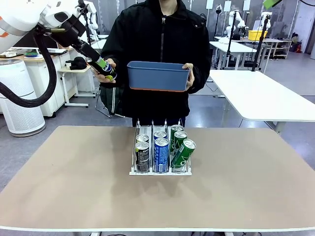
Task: Fill the beverage cans into the dispenser.
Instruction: Pick up the Pepsi coke handed by the human.
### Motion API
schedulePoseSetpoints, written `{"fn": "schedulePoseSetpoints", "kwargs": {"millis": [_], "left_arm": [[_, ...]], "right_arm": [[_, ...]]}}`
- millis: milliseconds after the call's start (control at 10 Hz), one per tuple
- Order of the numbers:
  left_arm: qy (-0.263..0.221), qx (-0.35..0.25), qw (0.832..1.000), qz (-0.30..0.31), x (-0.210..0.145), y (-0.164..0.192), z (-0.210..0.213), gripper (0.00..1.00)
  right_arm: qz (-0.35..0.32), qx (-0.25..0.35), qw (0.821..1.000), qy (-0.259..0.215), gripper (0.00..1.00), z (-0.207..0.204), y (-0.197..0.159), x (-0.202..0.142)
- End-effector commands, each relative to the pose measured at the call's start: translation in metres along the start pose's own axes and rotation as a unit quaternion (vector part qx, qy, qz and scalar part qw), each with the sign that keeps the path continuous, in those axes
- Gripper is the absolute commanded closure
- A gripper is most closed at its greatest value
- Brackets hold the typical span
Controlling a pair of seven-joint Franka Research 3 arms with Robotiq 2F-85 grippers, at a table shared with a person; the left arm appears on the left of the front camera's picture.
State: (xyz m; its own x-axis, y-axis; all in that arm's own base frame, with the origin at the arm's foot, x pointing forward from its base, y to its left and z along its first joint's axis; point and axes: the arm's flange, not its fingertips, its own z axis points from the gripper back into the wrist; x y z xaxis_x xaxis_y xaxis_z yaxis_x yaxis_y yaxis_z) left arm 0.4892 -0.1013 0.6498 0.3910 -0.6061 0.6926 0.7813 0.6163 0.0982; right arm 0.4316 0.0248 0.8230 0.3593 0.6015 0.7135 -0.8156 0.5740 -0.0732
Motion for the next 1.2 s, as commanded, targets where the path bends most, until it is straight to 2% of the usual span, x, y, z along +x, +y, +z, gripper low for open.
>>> {"fn": "schedulePoseSetpoints", "kwargs": {"millis": [0,100,300,400,500,600,800,900,1000,1100], "left_arm": [[-0.01,-0.02,1.0,-0.015,-0.0067,0.002,-0.0029,0.0],[0.0,0.0,1.0,0.0,0.0,0.0,0.0,0.0],[0.0,0.0,1.0,0.0,0.0,0.0,0.0,0.0],[0.001,-0.002,1.0,-0.002,0.0009,-0.0015,-0.0017,0.56],[0.003,0.006,1.0,0.003,0.0005,-0.0002,-0.0024,0.58],[0.005,0.007,1.0,0.003,0.0008,0.0001,-0.0025,1.0],[0.006,0.011,1.0,0.004,0.0,0.0004,-0.0012,1.0],[0.007,0.013,1.0,0.005,-0.0001,-0.0005,-0.0012,0.86],[0.008,0.013,1.0,0.006,-0.0008,0.0004,-0.0007,0.97],[0.011,0.004,1.0,0.001,-0.0013,0.0008,0.0001,1.0]], "right_arm": [[-0.003,0.0,1.0,0.003,0.0,0.0001,0.0021,-0.0013],[-0.003,0.0,1.0,0.003,0.0,0.0001,0.0021,-0.0013],[-0.003,0.0,1.0,0.003,0.0,0.0001,0.0021,-0.0013],[-0.003,0.0,1.0,0.003,0.0,0.0001,0.0021,-0.0013],[-0.003,0.0,1.0,0.003,0.0,0.0001,0.0021,-0.0013],[-0.003,0.0,1.0,0.003,0.0,0.0001,0.0021,-0.0013],[-0.003,0.0,1.0,0.003,0.0,0.0001,0.0021,-0.0013],[-0.003,0.0,1.0,0.003,0.0,0.0001,0.0021,-0.0013],[-0.003,0.0,1.0,0.003,0.0,0.0001,0.0021,-0.0013],[-0.003,0.0,1.0,0.003,0.0,0.0001,0.0021,-0.0013]]}}
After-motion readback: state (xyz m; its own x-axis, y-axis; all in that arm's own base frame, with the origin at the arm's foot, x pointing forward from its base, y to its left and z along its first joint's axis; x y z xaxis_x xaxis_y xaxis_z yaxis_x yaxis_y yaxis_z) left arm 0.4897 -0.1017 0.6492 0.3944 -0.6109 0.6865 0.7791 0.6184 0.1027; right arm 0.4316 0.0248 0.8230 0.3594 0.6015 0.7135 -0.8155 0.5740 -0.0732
